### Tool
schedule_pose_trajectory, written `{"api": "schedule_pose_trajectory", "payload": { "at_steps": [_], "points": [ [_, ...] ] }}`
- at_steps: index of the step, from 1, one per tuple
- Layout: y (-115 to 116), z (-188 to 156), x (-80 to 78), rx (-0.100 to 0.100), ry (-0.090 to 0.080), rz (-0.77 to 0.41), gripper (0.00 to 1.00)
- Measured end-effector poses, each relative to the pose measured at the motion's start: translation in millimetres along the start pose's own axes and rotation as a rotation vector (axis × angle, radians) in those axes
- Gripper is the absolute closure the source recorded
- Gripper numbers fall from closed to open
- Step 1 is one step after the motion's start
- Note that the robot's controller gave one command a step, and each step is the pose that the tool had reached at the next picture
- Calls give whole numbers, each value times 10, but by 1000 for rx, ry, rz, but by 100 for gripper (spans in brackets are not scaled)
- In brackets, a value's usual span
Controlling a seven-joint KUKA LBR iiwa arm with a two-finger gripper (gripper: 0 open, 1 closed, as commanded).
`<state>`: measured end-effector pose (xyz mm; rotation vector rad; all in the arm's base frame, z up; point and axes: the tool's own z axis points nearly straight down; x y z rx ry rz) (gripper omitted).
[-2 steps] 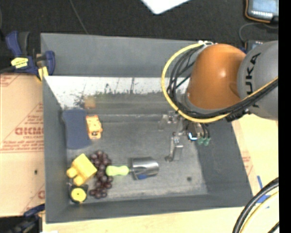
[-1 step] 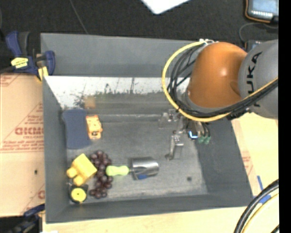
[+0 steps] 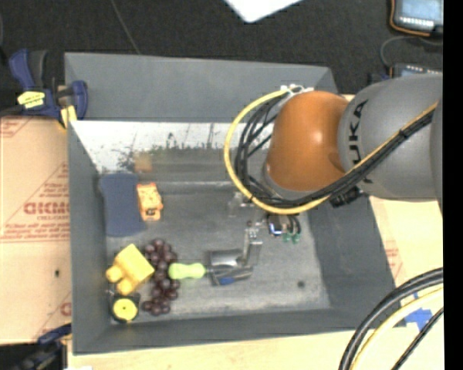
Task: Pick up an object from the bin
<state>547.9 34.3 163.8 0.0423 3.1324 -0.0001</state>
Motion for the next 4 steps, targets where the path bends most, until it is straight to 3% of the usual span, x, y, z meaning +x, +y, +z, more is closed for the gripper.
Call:
{"api": "schedule_pose_trajectory", "payload": {
  "at_steps": [1, 2, 3, 4],
  "points": [
    [124, 538, 194, -2, 2, -23, 0],
    [85, 933, 458, 0, -1, -378, 100],
    [85, 933, 458, 0, -1, -377, 100],
    [86, 529, 442, -1, 7, -375, 100]
  ]
}}
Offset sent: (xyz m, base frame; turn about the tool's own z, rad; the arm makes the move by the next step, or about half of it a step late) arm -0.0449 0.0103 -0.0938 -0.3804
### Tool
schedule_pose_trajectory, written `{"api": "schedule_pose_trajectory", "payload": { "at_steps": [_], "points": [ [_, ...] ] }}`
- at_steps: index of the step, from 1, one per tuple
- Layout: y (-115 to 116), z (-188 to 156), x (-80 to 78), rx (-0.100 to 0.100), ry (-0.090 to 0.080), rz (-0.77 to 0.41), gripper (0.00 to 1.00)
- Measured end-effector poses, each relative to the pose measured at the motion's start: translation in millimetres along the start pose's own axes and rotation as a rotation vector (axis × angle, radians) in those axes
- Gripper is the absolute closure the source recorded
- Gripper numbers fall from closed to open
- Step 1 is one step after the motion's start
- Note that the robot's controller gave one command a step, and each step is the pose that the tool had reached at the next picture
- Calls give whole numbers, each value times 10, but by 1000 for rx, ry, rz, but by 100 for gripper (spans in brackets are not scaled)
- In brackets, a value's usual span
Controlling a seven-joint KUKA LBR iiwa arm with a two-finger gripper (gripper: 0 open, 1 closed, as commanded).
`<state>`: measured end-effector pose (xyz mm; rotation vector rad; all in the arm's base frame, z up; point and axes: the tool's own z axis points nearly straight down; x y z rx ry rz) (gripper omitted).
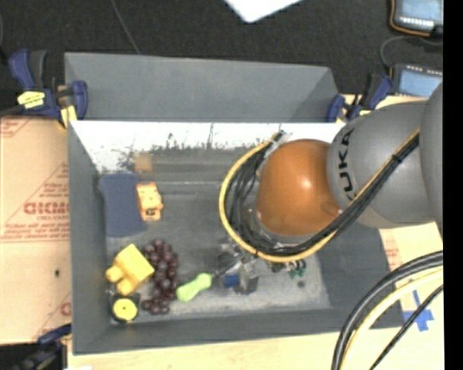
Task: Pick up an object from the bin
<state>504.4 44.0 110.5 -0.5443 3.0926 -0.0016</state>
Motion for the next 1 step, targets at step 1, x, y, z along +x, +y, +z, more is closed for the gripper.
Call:
{"api": "schedule_pose_trajectory", "payload": {
  "at_steps": [1],
  "points": [
    [-152, -1286, 15, 2, -11, 64, 100]
  ]
}}
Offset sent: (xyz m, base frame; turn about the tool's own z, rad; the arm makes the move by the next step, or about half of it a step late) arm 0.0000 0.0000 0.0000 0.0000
